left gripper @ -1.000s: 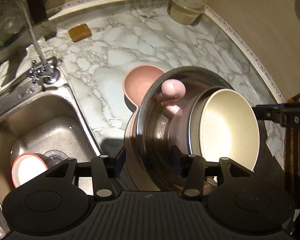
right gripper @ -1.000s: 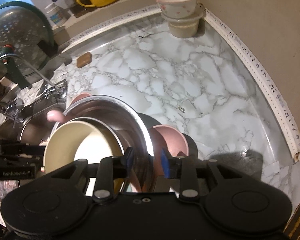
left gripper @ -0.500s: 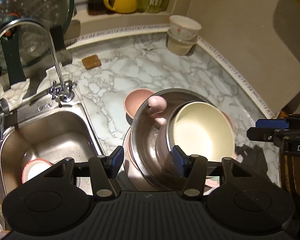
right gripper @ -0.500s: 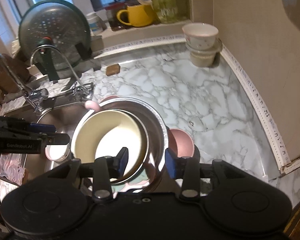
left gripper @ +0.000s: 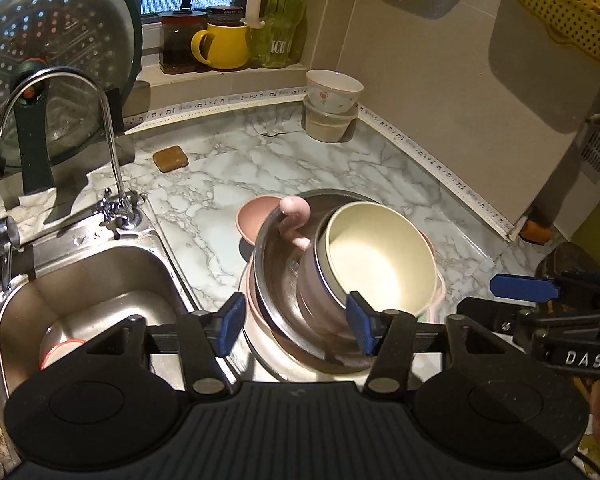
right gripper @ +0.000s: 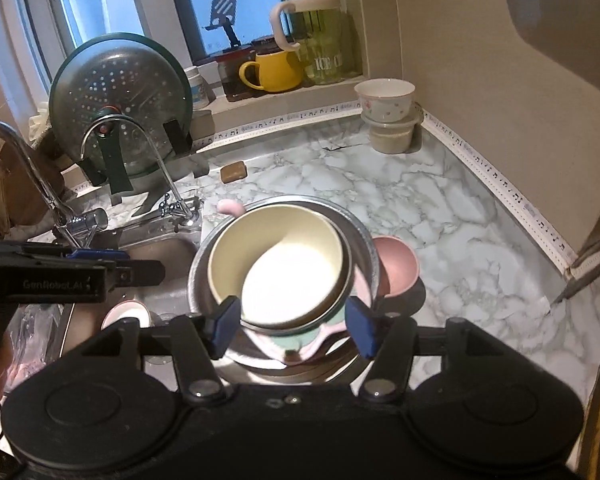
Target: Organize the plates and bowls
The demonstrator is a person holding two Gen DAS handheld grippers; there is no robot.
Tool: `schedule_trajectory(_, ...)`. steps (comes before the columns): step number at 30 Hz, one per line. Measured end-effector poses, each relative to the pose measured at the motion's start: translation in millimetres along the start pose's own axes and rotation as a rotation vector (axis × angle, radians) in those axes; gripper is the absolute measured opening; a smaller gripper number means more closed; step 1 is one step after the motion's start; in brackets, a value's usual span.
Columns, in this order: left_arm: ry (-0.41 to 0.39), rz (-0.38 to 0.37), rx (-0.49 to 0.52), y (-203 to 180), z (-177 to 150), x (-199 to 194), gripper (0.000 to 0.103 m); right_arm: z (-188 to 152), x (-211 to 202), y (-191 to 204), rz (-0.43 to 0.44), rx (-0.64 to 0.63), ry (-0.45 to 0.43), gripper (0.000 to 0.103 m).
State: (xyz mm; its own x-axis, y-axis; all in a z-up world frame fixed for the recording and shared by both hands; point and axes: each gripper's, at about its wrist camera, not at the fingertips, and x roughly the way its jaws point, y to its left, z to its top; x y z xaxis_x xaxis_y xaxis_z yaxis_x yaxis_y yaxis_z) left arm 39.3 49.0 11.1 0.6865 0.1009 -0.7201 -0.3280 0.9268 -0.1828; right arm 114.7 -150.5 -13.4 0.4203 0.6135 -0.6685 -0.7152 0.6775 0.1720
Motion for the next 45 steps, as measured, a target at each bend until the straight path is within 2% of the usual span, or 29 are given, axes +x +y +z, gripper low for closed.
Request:
schedule_trajectory(2,-0.011,-0.019,-0.001,3,-6,-4,0.067,-7,-5,8,-0.029,-0.006,-0.035,0.066)
schedule_trajectory(7,-0.036,-0.052,0.016,3,-20,-14,0.069,-21,-17,21,-0.061,-0.002,-0.095,0.076)
schedule_trajectory(11,-0.078,-0.060,0.042,1,-28,-23,0.078,-31,-26,28,-0.072,0.007,-0.134,0.083)
schedule_trajectory(20,-0.147,-0.092,0.102,-9,-37,-32,0.079,-49,-48,42,-0.104,0.003,-0.238,0.102)
schedule_trajectory(26,-0.182,-0.110,0.136,-19,-42,-36,0.081,-57,-57,42,-0.126,0.021,-0.276,0.103)
schedule_trajectory(28,-0.192,-0.107,0.141,-21,-44,-37,0.085,-60,-60,43,-0.139,0.026,-0.289,0.103)
schedule_trajectory(32,-0.210,-0.098,0.140,-22,-48,-38,0.103,-70,-65,44,-0.180,0.052,-0.342,0.103)
schedule_trajectory(35,-0.230,-0.091,0.142,-22,-49,-40,0.103,-77,-69,45,-0.195,0.033,-0.396,0.103)
schedule_trajectory(38,-0.245,-0.069,0.148,-23,-51,-42,0.103,-80,-69,49,-0.236,0.016,-0.400,0.103)
schedule_trajectory(45,-0.250,-0.066,0.150,-23,-53,-46,0.103,-90,-73,51,-0.259,0.104,-0.407,0.103)
